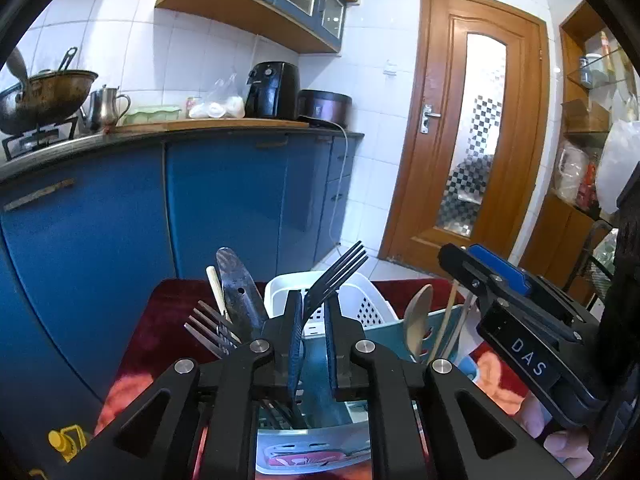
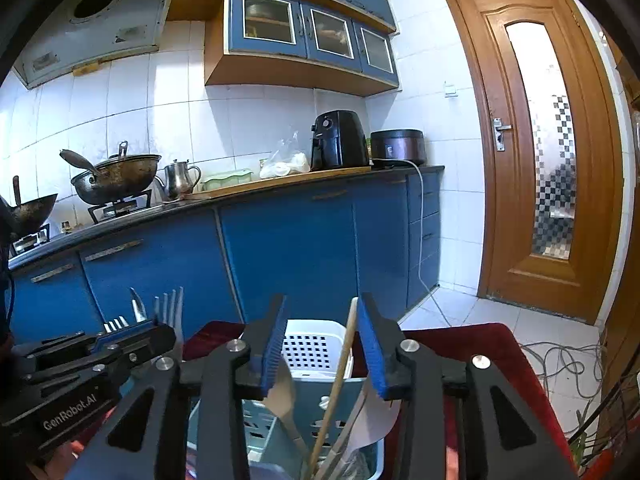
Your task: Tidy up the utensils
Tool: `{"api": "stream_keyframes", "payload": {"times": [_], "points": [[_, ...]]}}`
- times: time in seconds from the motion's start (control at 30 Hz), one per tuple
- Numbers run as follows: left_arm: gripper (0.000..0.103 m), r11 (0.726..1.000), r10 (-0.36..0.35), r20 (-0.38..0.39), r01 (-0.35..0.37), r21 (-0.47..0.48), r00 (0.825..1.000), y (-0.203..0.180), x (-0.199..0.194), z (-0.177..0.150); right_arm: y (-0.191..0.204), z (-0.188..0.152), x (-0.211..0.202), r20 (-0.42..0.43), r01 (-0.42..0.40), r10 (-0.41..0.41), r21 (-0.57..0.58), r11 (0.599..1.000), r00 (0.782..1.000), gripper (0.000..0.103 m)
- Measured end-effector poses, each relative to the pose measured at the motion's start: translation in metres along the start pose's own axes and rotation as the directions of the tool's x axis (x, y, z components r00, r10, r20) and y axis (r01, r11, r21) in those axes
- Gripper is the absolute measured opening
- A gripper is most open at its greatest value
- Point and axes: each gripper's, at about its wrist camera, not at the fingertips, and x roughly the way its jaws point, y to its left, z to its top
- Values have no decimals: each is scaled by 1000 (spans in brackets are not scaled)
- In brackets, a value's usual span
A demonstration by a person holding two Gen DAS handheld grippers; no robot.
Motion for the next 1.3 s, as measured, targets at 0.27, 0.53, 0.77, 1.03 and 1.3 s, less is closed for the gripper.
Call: {"api": "stream_keyframes", "payload": {"times": [0.27, 0.53, 0.77, 1.03, 1.3], "points": [[12, 1000, -5, -11, 5, 0, 1000, -3, -9, -2, 6, 6, -15, -5, -1, 1, -7, 1000, 1000, 45], [51, 1000, -13, 11, 13, 18, 1000, -6, -26, 4, 5, 11, -39, 8, 9, -9, 2, 1000, 1000, 49], [51, 999, -31, 21, 31, 24, 999, -11, -48, 4, 3, 11, -67, 12, 13, -13, 9, 1000, 1000, 52], [51, 999, -6, 31, 4, 42, 1000, -10, -84, 4, 4, 7, -101, -25, -6, 7, 49, 999, 1000, 54], [63, 999, 34, 22, -34, 33, 999, 0, -129, -11, 19, -3, -133, -72, -22, 26, 51, 998, 997, 70]]}}
